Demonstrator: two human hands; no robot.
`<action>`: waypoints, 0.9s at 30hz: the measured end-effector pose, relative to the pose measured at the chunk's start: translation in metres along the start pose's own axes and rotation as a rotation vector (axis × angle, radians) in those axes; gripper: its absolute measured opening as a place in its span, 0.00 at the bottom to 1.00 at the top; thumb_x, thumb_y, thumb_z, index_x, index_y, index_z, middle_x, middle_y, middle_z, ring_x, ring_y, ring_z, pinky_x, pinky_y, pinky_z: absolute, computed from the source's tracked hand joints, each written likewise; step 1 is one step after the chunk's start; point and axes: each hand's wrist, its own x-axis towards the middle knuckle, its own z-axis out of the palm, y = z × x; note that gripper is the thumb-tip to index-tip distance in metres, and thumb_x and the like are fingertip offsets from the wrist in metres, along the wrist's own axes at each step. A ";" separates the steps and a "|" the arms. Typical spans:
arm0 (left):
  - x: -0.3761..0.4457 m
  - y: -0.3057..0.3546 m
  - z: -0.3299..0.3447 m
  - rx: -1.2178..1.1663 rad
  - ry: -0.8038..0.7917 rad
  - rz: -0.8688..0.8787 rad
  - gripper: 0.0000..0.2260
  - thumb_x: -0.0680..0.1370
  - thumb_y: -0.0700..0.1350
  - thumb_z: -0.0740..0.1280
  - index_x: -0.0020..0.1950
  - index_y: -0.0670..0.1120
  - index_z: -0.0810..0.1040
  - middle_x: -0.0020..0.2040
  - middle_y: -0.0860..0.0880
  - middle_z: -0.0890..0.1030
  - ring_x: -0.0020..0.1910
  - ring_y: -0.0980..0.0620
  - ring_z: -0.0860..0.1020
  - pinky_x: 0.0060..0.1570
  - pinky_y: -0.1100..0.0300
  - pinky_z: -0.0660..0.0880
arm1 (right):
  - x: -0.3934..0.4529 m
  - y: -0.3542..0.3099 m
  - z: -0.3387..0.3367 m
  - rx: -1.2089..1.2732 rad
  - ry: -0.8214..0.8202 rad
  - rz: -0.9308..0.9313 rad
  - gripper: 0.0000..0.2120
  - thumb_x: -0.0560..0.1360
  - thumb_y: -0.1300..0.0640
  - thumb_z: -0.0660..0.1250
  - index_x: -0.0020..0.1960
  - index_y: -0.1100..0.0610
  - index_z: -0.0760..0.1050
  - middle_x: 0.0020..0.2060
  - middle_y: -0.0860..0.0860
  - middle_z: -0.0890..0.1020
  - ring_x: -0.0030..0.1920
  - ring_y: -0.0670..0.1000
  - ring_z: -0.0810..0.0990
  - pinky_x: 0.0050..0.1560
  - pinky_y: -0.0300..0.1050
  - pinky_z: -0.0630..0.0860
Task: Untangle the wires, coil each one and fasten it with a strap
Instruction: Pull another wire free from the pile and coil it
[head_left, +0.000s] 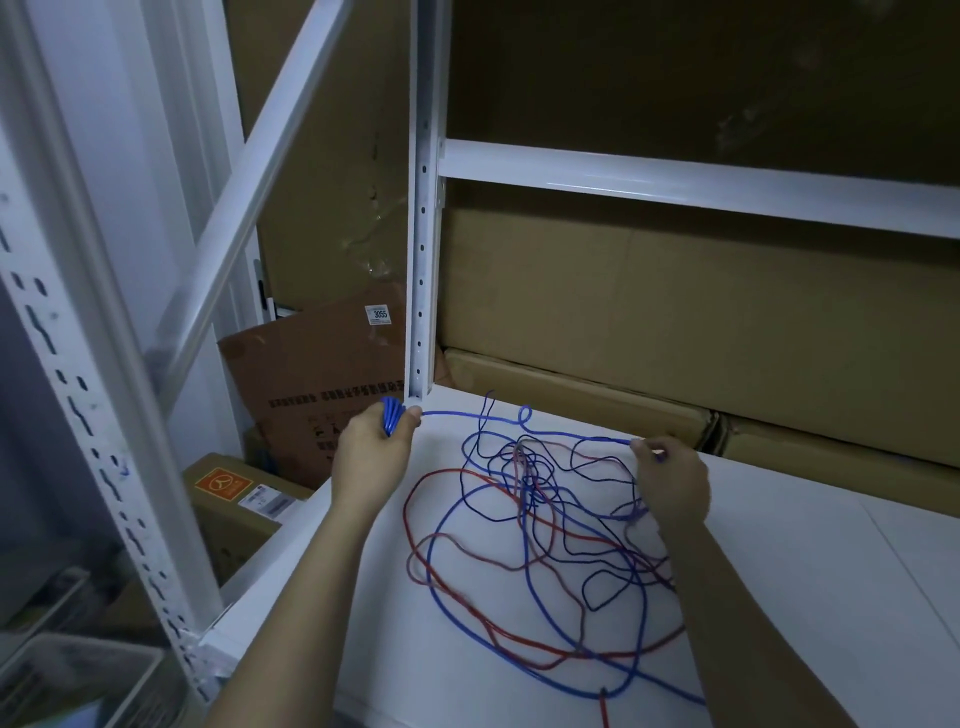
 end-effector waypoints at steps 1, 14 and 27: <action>0.000 0.003 0.003 -0.008 0.001 0.005 0.16 0.79 0.50 0.65 0.46 0.36 0.78 0.32 0.41 0.74 0.30 0.50 0.69 0.33 0.57 0.65 | -0.003 -0.003 0.001 -0.047 -0.024 -0.044 0.11 0.79 0.53 0.64 0.51 0.59 0.81 0.44 0.57 0.82 0.42 0.56 0.75 0.40 0.44 0.68; -0.010 0.035 0.031 -0.074 -0.102 0.139 0.17 0.79 0.50 0.65 0.44 0.35 0.78 0.32 0.41 0.74 0.30 0.53 0.70 0.33 0.59 0.65 | -0.044 -0.085 0.003 0.099 -0.309 -0.624 0.15 0.77 0.56 0.66 0.63 0.55 0.76 0.57 0.47 0.75 0.60 0.46 0.69 0.58 0.40 0.65; -0.010 0.039 0.007 -0.240 -0.044 0.140 0.09 0.79 0.47 0.65 0.42 0.46 0.80 0.25 0.56 0.72 0.26 0.62 0.69 0.29 0.72 0.65 | -0.041 -0.084 0.023 0.009 -0.312 -0.414 0.08 0.78 0.55 0.66 0.51 0.57 0.81 0.44 0.52 0.84 0.42 0.49 0.79 0.44 0.44 0.76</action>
